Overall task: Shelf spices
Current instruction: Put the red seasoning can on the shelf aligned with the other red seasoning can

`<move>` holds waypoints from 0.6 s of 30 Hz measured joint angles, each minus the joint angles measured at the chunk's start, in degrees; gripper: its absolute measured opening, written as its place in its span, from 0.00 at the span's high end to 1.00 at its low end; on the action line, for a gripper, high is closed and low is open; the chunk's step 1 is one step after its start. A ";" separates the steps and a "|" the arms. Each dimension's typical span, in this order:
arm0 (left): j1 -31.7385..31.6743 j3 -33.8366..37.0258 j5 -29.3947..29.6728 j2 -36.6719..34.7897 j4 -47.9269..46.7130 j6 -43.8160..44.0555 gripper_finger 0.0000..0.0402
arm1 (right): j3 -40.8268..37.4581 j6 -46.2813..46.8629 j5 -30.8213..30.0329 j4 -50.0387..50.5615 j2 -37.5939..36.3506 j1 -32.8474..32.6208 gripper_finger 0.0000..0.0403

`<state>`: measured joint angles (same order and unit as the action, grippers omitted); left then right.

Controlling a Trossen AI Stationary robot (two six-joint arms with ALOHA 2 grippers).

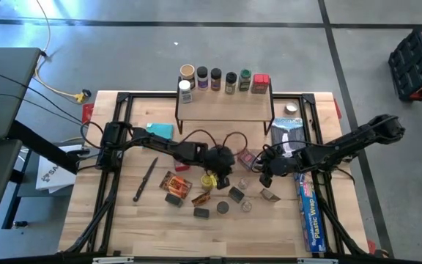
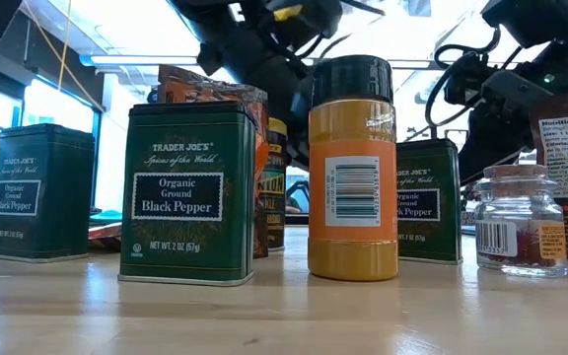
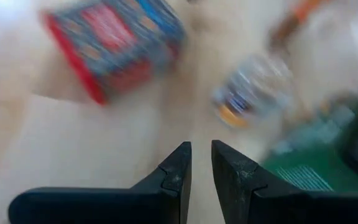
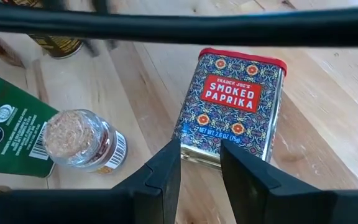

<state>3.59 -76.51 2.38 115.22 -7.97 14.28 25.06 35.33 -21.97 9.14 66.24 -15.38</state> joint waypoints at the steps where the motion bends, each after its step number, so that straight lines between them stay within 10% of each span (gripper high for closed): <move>1: -0.66 0.00 0.61 0.00 0.96 0.22 0.86 | 0.00 0.32 -0.18 0.17 0.00 0.00 0.74; 10: -6.62 -0.03 1.90 0.00 3.35 -1.72 0.91 | 0.06 19.04 -7.22 15.01 -0.06 3.47 0.74; 18: -8.49 -0.04 -6.69 3.19 5.77 -2.40 0.96 | -0.04 13.79 -2.69 10.18 0.47 7.11 0.74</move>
<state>-4.90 -76.55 -4.31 118.40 -2.20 11.88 25.02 49.11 -24.66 19.32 66.71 -8.27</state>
